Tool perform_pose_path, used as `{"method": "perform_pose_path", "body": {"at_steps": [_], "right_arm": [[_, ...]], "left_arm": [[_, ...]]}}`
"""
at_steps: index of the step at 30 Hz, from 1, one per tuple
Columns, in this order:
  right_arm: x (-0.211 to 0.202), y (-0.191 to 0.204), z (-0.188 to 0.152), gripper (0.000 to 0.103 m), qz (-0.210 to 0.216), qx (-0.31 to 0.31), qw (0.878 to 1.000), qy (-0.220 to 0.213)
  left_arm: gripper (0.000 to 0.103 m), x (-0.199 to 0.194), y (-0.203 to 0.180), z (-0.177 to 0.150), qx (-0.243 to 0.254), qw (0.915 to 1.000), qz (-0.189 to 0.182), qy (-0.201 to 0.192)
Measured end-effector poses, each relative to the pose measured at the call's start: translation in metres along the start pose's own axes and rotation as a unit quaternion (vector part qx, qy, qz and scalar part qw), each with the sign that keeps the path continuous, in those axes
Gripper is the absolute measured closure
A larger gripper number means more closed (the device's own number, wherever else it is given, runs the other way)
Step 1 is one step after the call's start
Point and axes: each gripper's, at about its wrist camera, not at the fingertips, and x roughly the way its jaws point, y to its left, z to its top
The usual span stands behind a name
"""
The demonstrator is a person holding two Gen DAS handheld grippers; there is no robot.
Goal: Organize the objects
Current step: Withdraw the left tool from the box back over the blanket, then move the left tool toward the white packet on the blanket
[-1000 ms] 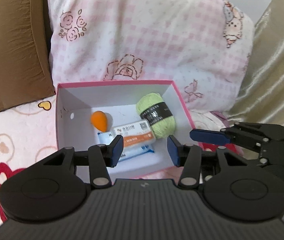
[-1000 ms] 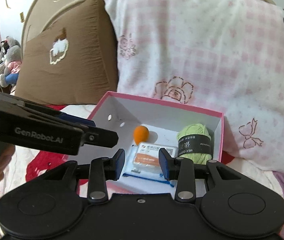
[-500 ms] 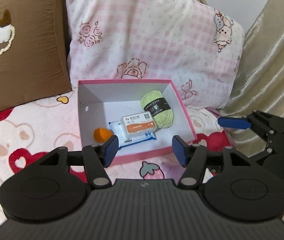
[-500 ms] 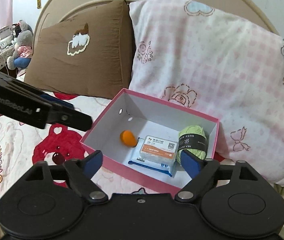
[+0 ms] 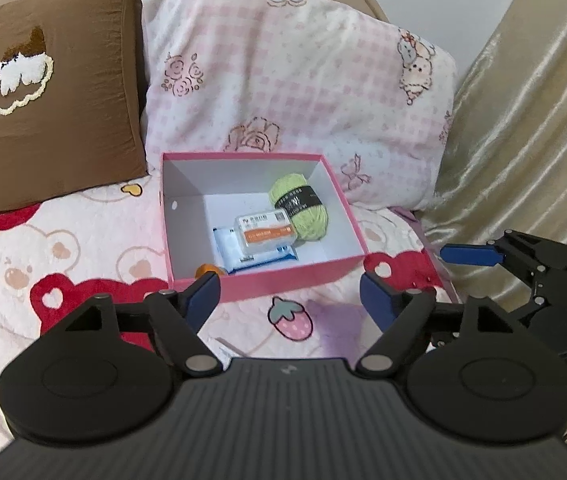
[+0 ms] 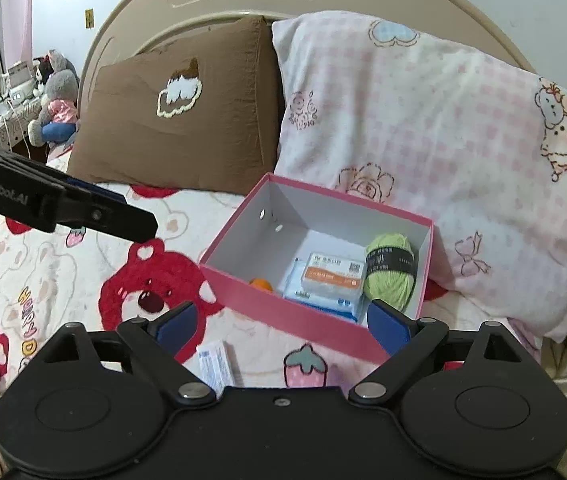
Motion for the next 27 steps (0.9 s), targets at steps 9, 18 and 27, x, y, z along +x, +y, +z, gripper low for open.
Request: {"method": "perform_pose_path", "body": {"at_steps": [9,18,27], "right_arm": [[-0.004,0.012,-0.018,0.009,-0.021,0.008,0.998,0.058],[-0.004,0.028,-0.031,0.009,-0.012,-0.014,0.997,0.078],[0.005,0.044,-0.043,0.009,0.003,-0.031,0.995,0.098]], "left_arm": [[0.015,-0.003,-0.010,-0.030,0.023,0.9991,0.002,0.036],[0.013,0.012,0.002,-0.057,0.008,0.9967,0.018,0.079],[0.009,0.026,0.015,-0.074,-0.005,0.9946,0.025,0.100]]}}
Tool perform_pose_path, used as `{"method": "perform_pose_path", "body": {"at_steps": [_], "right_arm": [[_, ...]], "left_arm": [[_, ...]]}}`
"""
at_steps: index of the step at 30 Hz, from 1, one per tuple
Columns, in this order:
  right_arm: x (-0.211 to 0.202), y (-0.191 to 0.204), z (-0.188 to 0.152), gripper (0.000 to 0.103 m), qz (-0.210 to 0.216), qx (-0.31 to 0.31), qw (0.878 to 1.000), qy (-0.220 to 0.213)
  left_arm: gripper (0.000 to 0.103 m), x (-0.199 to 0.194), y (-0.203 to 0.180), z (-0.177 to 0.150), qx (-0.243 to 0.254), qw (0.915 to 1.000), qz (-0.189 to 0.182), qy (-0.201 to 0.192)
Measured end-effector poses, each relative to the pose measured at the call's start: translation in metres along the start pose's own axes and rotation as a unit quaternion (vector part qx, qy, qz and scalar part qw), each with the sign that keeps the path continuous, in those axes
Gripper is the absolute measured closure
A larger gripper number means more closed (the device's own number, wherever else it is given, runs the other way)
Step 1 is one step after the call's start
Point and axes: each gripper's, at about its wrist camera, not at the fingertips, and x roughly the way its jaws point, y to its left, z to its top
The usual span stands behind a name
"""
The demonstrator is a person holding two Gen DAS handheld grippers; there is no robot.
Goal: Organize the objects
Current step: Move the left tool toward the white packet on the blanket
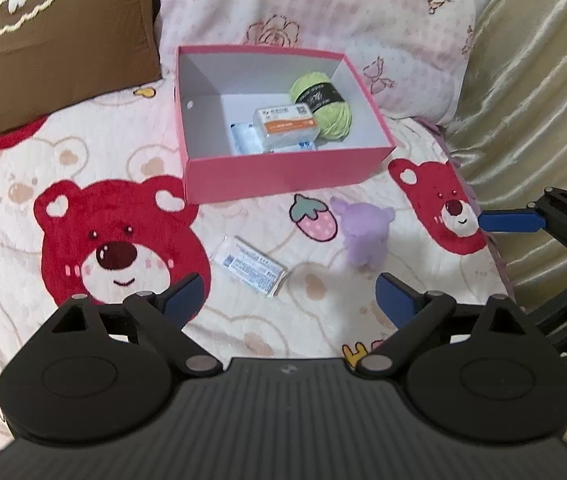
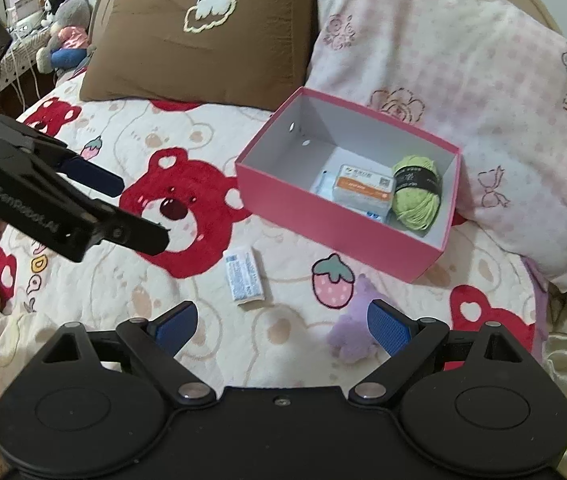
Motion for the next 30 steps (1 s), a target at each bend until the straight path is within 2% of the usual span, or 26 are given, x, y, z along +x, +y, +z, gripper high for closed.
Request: {"method": "perform_pose_path", "body": {"at_steps": [12,19,24,30], "right_arm": [[0.030,0.017,-0.010,0.009,0.006,-0.022,1.000,0.020],[0.055,0.025,-0.024,0.009,0.023,-0.059,0.998,-0.025],[0.075,0.027,-0.029,0.009,0.063,-0.074,0.993,-0.067],[0.105,0.029,-0.026,0.009,0.099,-0.091,0.988,-0.081]], "left_arm": [[0.008,0.028,0.021,-0.022,-0.013,0.9997,0.005,0.020],[0.008,0.055,0.038,-0.035,-0.024,0.9994,0.004,0.024],[0.008,0.075,0.046,-0.042,-0.025,0.9995,0.001,0.016],[0.008,0.094,0.052,-0.044,-0.033,0.9994,-0.003,-0.001]]}}
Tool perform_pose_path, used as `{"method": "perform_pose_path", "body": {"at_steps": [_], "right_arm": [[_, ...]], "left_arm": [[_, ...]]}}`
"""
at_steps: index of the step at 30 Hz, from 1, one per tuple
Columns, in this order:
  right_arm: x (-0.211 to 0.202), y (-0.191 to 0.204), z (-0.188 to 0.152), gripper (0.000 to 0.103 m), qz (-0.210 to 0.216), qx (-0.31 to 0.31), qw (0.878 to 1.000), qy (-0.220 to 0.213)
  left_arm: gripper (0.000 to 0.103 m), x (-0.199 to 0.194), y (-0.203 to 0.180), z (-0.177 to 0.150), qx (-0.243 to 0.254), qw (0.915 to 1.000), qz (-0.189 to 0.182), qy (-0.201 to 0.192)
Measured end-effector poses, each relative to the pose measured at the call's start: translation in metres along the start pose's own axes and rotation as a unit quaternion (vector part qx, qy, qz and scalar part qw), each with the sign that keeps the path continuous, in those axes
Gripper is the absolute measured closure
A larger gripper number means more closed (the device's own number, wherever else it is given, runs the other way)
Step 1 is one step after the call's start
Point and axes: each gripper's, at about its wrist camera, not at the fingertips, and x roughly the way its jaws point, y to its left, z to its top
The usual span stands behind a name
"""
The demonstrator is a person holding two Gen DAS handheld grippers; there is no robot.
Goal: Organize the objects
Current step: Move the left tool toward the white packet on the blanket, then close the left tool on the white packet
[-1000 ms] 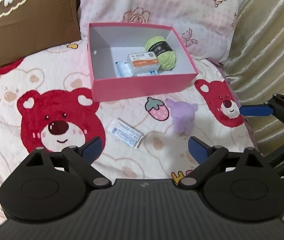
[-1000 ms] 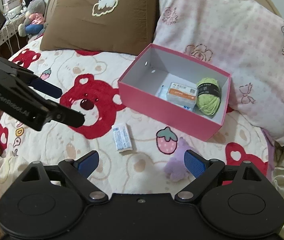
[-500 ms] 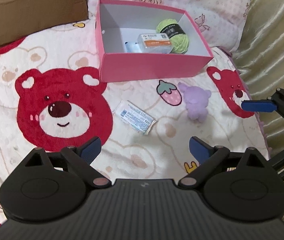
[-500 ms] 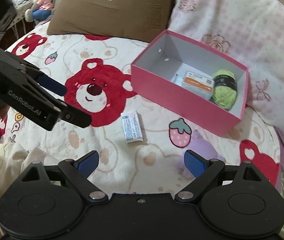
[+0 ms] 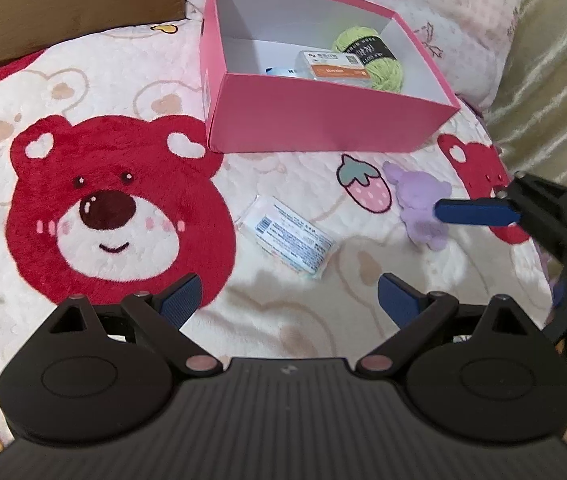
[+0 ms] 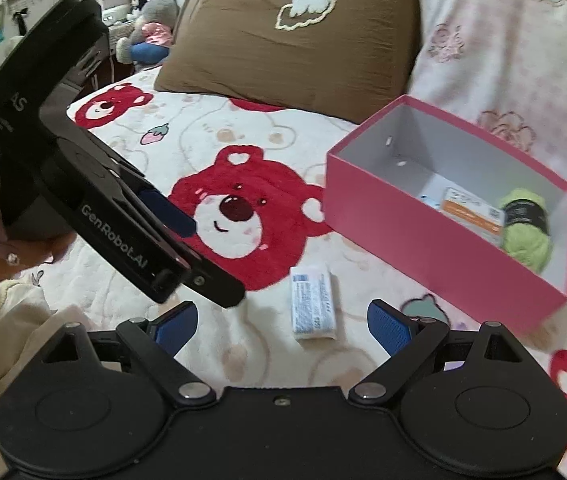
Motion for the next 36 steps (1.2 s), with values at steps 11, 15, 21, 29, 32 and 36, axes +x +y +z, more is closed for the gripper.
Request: {"method": "perform_pose_path", "body": {"at_steps": [11,15,21,29,32,36], "right_arm": [[0.048,-0.017,-0.002,0.009,0.014,0.020,1.000,-0.004],[0.061,-0.025,-0.010,0.009,0.023,0.043,0.999,-0.013],[0.076,-0.047,-0.023,0.009,0.095,0.115,0.988,-0.029],[0.091,-0.044,-0.032,0.010,0.080,0.079,0.994,-0.010],[0.095,-0.049,-0.036,0.012,0.084,0.087,0.993,-0.007],[0.102,-0.057,-0.037,0.019,0.101,0.114,0.988,-0.003]], "left_arm": [[0.008,0.033,0.015,-0.003,-0.050,0.9985,-0.011,-0.018],[0.008,0.045,0.018,-0.003,-0.060,0.9978,-0.006,-0.027],[0.011,0.062,0.015,-0.005,-0.067,0.9968,-0.007,-0.043],[0.017,0.080,0.011,-0.009,-0.057,0.9972,-0.014,-0.046],[0.026,0.087,0.009,-0.010,-0.059,0.9971,-0.017,-0.045],[0.036,0.092,0.011,-0.009,-0.070,0.9962,-0.020,-0.048]]}}
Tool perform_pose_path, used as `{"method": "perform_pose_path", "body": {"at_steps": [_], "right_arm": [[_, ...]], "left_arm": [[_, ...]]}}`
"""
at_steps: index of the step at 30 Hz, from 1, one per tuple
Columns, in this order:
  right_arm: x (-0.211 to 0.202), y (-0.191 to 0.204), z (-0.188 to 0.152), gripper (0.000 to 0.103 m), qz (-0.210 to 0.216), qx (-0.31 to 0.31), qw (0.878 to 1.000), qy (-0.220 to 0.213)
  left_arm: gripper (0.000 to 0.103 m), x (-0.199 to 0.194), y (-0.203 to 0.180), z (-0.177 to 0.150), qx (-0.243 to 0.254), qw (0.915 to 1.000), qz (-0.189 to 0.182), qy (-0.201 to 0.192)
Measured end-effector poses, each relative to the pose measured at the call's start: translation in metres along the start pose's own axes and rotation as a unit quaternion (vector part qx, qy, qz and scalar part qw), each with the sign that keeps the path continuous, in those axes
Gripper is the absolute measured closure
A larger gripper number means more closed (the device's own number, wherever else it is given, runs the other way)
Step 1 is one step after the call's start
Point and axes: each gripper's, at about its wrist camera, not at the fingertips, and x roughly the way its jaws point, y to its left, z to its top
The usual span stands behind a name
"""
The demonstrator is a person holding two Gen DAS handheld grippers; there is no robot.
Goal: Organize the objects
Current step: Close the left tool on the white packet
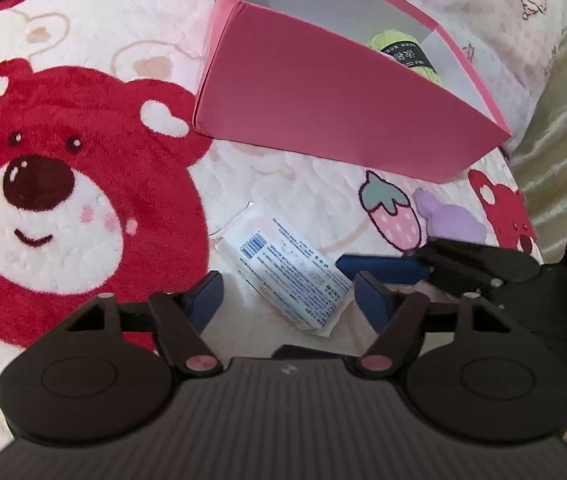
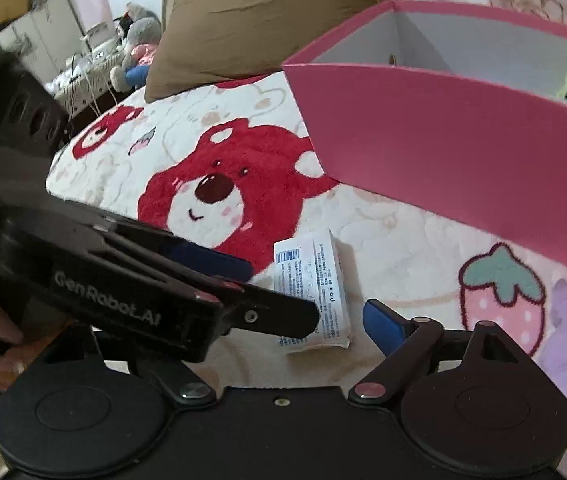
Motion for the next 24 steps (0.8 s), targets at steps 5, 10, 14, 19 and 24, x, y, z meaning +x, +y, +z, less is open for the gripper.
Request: {"method": "perform_pose_path", "body": {"at_steps": [5,10,14,19,24], "right_arm": [[0.007,0.001,-0.004,0.029,-0.015,-0.011,1.000,0.010],[0.011,-0.002,-0.005,0.044,-0.039,-0.014,0.999,0.015],[0.011,-0.003,-0.006,0.051,-0.050,-0.016,0.999,0.012],[0.012,-0.002,-0.011,0.052,-0.059,-0.018,0.998,0.002],[0.011,0.002,-0.009,0.056,-0.071,-0.015,0.997,0.002]], "left_arm": [[0.045,0.003,0.002,-0.001,-0.003,1.0000,-0.002,-0.007],[0.059,0.009,0.004,-0.002,-0.006,0.9999,0.007,-0.014],[0.067,0.006,-0.007,-0.006,0.031,0.9993,0.000,-0.018],[0.067,0.010,-0.009,-0.008,0.031,0.9993,0.008,-0.019],[0.068,0.008,-0.006,-0.009,0.017,0.9996,0.003,-0.022]]}}
